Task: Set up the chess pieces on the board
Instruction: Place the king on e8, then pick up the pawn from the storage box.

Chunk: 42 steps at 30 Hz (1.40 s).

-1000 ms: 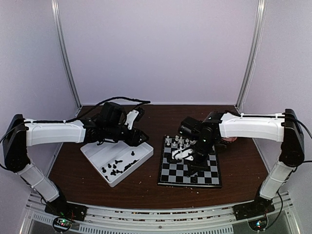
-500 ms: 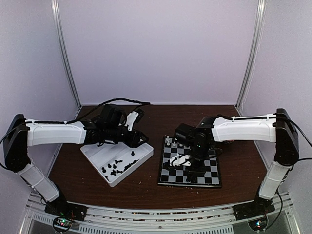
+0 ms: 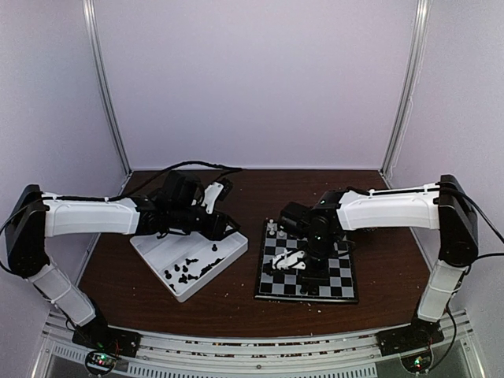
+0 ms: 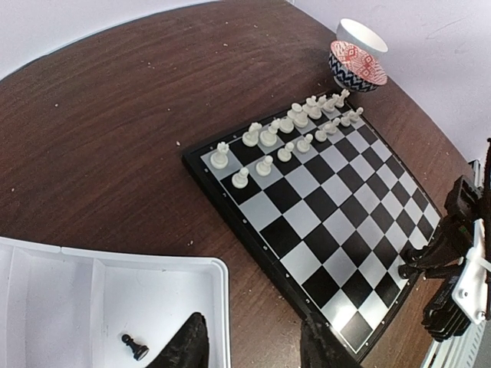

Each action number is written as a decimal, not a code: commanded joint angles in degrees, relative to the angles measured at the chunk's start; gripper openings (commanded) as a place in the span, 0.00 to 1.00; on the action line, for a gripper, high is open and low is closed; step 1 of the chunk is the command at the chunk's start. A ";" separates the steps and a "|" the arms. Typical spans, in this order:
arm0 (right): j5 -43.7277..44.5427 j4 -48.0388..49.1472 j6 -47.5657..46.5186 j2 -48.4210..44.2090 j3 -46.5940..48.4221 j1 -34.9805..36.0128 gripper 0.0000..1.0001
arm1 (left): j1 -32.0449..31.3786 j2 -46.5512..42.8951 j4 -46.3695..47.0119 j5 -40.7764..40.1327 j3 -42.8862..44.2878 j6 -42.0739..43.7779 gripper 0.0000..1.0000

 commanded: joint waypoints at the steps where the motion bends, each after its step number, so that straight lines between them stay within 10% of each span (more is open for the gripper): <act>1: 1.18 0.71 0.84 0.71 1.82 0.31 0.07 | 0.30 0.69 3.70 0.47 -0.59 -0.66 0.42; 16: 0.47 -4.18 0.24 -6.29 6.28 -0.01 0.47 | 0.13 -0.86 -5.84 -2.37 1.27 -3.52 0.42; 31: -12.92 9.28 3.98 -20.51 -3.51 -21.15 0.41 | -2.14 -2.43 -36.65 -17.68 5.96 -14.58 0.36; 42: -18.27 15.24 4.17 -21.54 -9.85 -25.05 0.40 | -3.31 2.96 -43.77 -19.91 9.27 -2.87 0.31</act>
